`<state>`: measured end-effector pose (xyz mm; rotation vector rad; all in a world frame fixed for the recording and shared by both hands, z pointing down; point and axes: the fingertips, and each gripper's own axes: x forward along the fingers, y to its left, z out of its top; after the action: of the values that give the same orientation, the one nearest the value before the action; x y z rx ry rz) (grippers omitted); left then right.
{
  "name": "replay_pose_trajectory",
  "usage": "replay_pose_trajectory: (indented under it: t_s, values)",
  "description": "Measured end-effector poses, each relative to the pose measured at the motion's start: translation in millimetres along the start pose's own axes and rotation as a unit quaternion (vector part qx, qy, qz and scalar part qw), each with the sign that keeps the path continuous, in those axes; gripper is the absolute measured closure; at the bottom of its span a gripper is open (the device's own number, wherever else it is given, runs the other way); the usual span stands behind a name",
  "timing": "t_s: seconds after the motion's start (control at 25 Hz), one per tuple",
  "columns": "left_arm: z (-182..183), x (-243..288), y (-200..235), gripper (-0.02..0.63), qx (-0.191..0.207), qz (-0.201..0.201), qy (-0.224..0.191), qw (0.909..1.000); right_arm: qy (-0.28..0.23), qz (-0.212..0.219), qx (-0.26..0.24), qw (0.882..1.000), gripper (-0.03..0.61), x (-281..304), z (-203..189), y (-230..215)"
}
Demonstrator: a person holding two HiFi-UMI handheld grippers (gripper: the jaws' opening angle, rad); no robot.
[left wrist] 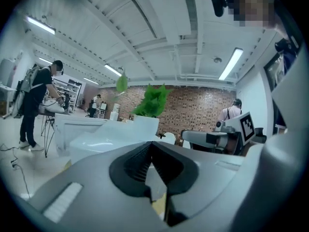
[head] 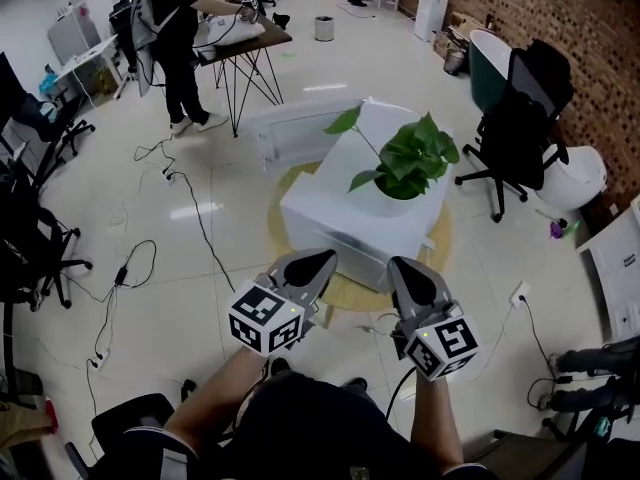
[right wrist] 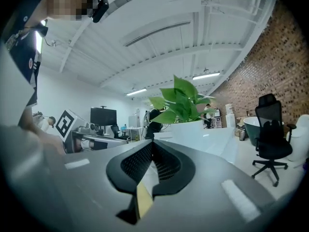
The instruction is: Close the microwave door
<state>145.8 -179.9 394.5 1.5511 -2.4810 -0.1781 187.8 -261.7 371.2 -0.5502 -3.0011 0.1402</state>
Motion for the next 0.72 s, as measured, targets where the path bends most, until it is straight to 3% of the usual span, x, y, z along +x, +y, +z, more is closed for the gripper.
replay_pose_trajectory:
  t_s: [0.36,0.72]
  values:
    - [10.1,-78.0,102.3,0.601,-0.006,0.077,-0.019,0.9968,0.010,0.070,-0.014,0.997,0.577,99.5,-1.5,73.7]
    - [10.9,-164.2,190.1,0.601,-0.014,0.153,-0.032,0.9875,0.020,0.148,-0.026,0.989,0.577,190.8,-11.3,158.2]
